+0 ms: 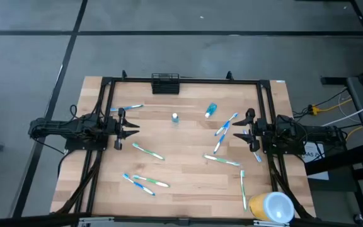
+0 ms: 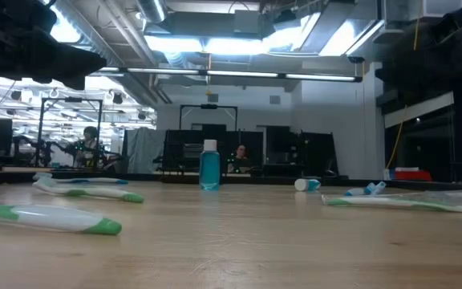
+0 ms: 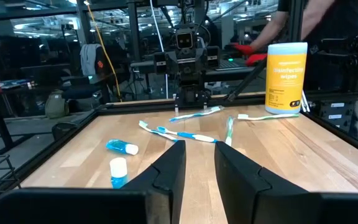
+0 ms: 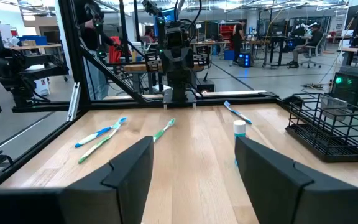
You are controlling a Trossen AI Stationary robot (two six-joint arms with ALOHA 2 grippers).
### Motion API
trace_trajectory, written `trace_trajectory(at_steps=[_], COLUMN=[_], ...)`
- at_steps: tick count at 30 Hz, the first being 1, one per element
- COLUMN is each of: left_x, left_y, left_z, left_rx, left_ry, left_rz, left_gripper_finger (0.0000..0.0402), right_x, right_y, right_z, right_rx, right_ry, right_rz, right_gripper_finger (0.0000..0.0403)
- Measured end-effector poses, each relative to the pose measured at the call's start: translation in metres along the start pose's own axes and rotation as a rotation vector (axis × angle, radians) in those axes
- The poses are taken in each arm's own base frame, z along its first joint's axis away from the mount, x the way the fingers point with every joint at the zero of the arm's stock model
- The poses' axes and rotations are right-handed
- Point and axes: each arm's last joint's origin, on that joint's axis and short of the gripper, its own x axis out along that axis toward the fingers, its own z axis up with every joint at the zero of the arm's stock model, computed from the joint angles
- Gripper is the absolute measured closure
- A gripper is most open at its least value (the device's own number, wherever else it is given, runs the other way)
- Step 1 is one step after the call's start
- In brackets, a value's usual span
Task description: Pick & Place toothbrushing station
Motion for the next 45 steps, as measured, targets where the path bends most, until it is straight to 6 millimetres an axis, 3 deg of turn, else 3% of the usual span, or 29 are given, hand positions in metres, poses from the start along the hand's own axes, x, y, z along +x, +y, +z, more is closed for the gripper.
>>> trace_trajectory(at_steps=[33, 39, 45], left_x=[0.0, 0.0, 0.0], left_y=[0.0, 0.0, 0.0], left_z=[0.0, 0.0, 0.0001], left_rx=[0.0, 0.0, 0.0], left_ry=[0.0, 0.0, 0.0], left_rz=[0.0, 0.0, 0.0], left_gripper_finger=[0.0318, 0.032, 0.0318], right_x=[-0.0001, -0.0002, -0.0004], right_y=[0.0001, 0.0007, -0.0033], right_z=[0.0027, 0.0062, 0.0064], right_rx=[0.003, 0.391, 0.779], right_ry=[-0.028, -0.06, -0.113], right_rz=[0.002, 0.028, -0.089], right_gripper_finger=[0.0175, 0.0175, 0.0175])
